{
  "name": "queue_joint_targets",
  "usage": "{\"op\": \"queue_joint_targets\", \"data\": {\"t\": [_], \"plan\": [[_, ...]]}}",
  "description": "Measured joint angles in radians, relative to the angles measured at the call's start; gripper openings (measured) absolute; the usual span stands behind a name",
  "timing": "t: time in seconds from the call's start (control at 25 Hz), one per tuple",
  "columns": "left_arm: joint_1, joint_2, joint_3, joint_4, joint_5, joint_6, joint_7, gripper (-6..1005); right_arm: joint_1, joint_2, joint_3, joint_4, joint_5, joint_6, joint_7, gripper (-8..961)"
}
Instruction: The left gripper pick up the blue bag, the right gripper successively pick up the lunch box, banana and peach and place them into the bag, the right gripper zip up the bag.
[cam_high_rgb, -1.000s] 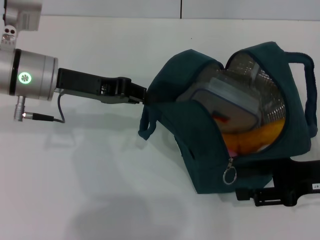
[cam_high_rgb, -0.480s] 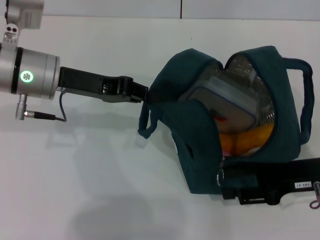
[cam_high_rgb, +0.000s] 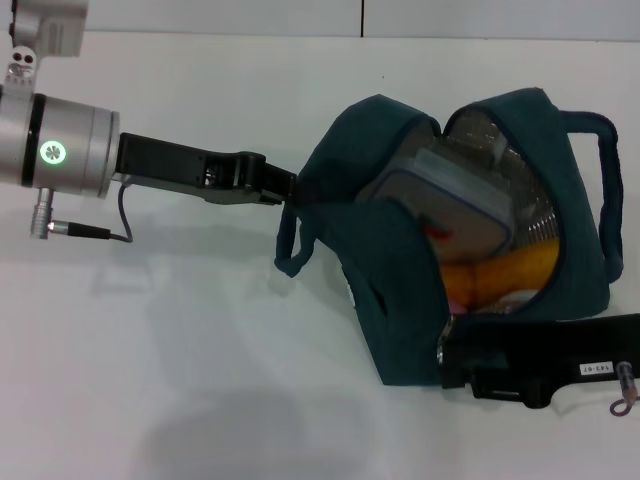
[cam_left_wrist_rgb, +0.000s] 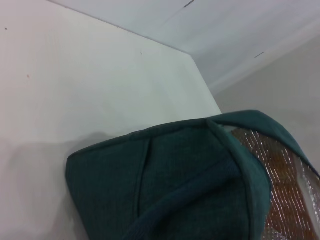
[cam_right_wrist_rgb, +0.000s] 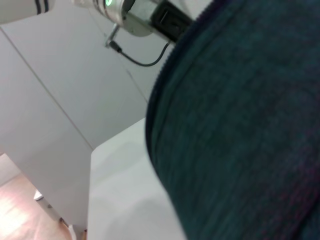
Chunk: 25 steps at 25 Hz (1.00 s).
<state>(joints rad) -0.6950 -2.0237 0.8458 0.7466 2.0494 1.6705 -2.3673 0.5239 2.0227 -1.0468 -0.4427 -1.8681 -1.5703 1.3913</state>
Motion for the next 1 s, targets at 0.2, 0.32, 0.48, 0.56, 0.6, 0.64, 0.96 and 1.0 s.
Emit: {"op": "queue_joint_targets", "data": {"t": [0.2, 0.32, 0.48, 0.56, 0.6, 0.64, 0.96, 1.0], "plan": [[-0.001, 0.000, -0.001, -0.001, 0.000, 0.000, 0.000, 43, 0.001, 0.002, -0.020, 0.004, 0.020, 0.046, 0.000, 421], [-0.002, 0.000, -0.001, -0.001, 0.000, 0.000, 0.000, 43, 0.006, 0.002, -0.061, 0.004, 0.025, 0.013, 0.000, 329], [-0.002, 0.000, 0.001, -0.001, 0.000, 0.000, 0.000, 42, 0.000, -0.003, -0.062, 0.003, 0.053, 0.010, 0.000, 267], [-0.001, -0.001, 0.002, -0.001, 0.000, 0.001, 0.000, 42, 0.000, -0.003, -0.063, 0.003, 0.056, 0.008, 0.000, 267], [-0.001, -0.001, 0.001, -0.001, 0.000, 0.001, 0.000, 42, -0.002, -0.003, -0.062, 0.003, 0.056, 0.009, 0.000, 267], [-0.001, -0.001, 0.001, -0.001, 0.000, 0.001, 0.000, 42, -0.004, -0.003, -0.061, 0.003, 0.056, 0.013, 0.000, 268], [0.000, -0.001, 0.003, 0.000, 0.000, 0.002, -0.003, 43, -0.003, -0.007, -0.081, 0.003, 0.046, 0.005, 0.004, 267], [0.000, -0.001, 0.003, 0.000, 0.000, 0.003, -0.003, 43, -0.007, -0.011, -0.078, 0.002, 0.044, 0.004, 0.006, 267]]}}
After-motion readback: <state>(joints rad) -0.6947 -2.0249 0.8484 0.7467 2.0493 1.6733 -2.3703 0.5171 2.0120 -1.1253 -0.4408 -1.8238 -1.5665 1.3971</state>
